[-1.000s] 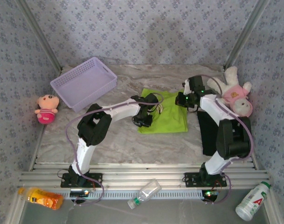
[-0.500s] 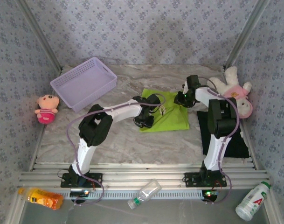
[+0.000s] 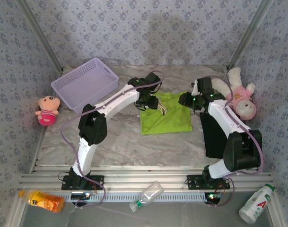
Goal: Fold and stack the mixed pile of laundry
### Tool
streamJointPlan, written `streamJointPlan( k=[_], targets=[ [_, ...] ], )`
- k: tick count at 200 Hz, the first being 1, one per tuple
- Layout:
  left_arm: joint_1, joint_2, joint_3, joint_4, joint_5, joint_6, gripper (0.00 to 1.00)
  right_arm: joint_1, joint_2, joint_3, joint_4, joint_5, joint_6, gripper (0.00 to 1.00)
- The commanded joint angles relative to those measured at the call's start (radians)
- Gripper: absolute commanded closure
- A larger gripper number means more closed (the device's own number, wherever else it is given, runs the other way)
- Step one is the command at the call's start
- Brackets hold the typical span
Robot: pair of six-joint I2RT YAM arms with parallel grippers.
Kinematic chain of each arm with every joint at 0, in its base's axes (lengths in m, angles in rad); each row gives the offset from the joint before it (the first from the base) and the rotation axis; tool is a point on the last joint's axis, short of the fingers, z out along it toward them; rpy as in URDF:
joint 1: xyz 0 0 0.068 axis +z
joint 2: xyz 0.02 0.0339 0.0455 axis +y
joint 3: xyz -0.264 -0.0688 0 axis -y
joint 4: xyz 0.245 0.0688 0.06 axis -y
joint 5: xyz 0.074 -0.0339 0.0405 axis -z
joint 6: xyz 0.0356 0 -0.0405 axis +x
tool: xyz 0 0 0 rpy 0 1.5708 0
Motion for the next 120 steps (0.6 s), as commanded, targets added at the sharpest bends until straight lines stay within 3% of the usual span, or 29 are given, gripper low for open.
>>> streamJointPlan(
  k=[1, 20, 44, 61, 79, 107, 120],
  targets=[
    [0.037, 0.086, 0.052, -0.025, -0.043, 0.069, 0.38, 0.031, 0.057, -0.083, 0.026, -0.023, 0.078, 0.6],
    [0.051, 0.149, 0.104, -0.042, -0.016, 0.088, 0.39, 0.036, 0.107, -0.115, 0.065, -0.033, 0.114, 0.62],
    [0.052, 0.203, 0.118, -0.017, 0.009, 0.093, 0.45, 0.025, 0.19, -0.124, 0.029, 0.026, 0.161, 0.75],
    [0.055, 0.259, 0.159, -0.059, -0.019, 0.083, 0.53, 0.01, 0.212, -0.139, 0.003, 0.073, 0.183, 0.75],
    [0.062, 0.324, 0.222, -0.129, -0.071, 0.067, 0.55, -0.005, 0.216, -0.162, -0.002, 0.084, 0.187, 0.75],
    [0.101, 0.384, 0.312, -0.224, -0.075, 0.029, 0.55, -0.013, 0.195, -0.169, 0.003, 0.047, 0.17, 0.66],
    [0.11, 0.356, 0.32, -0.221, -0.051, 0.026, 0.51, -0.008, 0.15, -0.15, 0.0, 0.033, 0.14, 0.53]
  ],
)
